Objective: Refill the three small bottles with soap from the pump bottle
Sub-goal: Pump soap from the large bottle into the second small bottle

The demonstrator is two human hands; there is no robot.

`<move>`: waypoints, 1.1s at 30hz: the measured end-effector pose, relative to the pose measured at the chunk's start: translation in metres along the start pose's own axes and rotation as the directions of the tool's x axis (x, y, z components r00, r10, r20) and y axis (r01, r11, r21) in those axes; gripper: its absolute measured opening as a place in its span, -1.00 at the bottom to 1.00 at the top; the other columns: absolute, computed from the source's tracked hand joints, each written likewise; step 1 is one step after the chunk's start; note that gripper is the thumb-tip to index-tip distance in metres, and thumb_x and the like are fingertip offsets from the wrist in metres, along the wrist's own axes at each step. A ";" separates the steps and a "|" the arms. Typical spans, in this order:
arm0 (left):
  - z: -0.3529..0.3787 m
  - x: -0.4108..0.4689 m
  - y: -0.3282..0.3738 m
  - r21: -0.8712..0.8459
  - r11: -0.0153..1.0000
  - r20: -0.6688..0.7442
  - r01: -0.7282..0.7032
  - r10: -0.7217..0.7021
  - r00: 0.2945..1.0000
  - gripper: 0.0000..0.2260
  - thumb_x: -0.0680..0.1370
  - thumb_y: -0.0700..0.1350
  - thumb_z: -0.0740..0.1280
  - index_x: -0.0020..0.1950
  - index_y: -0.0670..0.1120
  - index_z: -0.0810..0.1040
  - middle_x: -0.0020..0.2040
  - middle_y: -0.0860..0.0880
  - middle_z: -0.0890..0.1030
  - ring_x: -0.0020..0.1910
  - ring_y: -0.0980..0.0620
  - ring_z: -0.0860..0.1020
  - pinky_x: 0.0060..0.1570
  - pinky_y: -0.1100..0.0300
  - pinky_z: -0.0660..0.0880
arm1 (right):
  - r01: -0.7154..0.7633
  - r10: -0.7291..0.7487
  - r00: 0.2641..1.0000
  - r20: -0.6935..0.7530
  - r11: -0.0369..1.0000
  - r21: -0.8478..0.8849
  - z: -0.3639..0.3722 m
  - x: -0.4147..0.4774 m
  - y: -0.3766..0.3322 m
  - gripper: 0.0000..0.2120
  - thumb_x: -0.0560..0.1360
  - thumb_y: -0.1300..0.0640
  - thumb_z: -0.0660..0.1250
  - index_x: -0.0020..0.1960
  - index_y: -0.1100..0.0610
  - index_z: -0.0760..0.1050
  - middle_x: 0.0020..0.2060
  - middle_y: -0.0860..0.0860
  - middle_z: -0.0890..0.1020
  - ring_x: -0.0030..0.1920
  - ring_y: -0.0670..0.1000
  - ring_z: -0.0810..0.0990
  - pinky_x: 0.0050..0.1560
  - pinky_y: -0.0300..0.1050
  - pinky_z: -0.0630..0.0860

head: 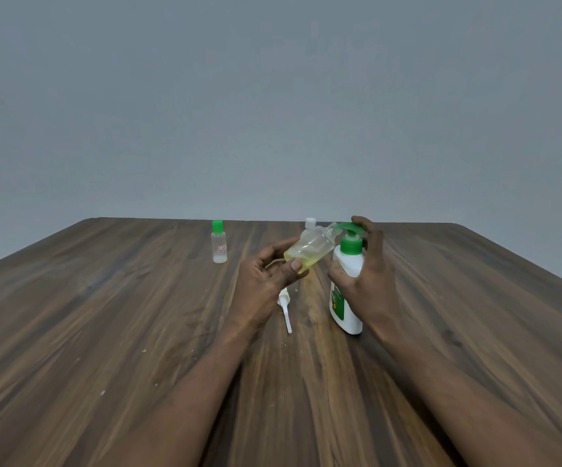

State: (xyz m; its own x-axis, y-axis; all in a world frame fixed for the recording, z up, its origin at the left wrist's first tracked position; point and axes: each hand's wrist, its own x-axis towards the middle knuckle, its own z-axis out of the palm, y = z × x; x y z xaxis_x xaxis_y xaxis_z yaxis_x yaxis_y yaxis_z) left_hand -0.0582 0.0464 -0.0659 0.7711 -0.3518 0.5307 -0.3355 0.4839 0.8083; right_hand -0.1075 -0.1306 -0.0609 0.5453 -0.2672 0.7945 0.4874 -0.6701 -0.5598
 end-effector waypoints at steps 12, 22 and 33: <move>0.003 0.001 0.001 -0.015 1.000 -0.010 0.000 0.000 1.000 -0.65 0.54 -0.21 0.44 0.32 -0.18 0.58 0.18 -0.14 0.70 0.20 -0.11 0.66 0.10 0.09 0.62 | -0.021 0.021 0.999 0.025 1.000 0.012 -0.002 -0.001 -0.005 -0.23 0.38 0.12 0.45 0.44 -0.25 0.15 0.04 -0.37 0.53 -0.06 -0.23 0.60 -0.21 -0.50 0.42; 0.004 0.000 0.002 -0.015 1.000 -0.016 0.015 -0.015 1.000 -0.64 0.54 -0.25 0.42 0.34 -0.21 0.56 0.17 -0.18 0.69 0.22 -0.19 0.64 0.11 0.08 0.62 | -0.007 0.007 0.999 0.038 1.000 0.010 -0.004 0.002 0.001 -0.26 0.39 -0.10 0.45 0.44 -0.26 0.14 0.09 -0.31 0.54 0.00 -0.18 0.62 -0.13 -0.29 0.52; 0.004 0.001 0.002 0.006 1.000 -0.009 0.022 -0.022 1.000 -0.67 0.57 -0.31 0.38 0.35 -0.21 0.56 0.17 -0.18 0.69 0.23 -0.21 0.63 0.19 -0.02 0.61 | -0.061 0.062 0.998 0.003 0.986 0.157 -0.005 -0.001 -0.008 -0.59 0.63 -0.02 0.14 0.47 -0.07 0.24 0.20 -0.10 0.56 0.18 0.00 0.59 0.20 0.21 0.51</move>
State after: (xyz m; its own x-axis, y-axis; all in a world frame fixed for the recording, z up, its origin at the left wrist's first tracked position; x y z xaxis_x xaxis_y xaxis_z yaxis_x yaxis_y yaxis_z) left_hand -0.0604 0.0442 -0.0630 0.7834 -0.3549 0.5102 -0.3217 0.4708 0.8215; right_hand -0.1151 -0.1282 -0.0562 0.5761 -0.3062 0.7579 0.5541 -0.5354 -0.6374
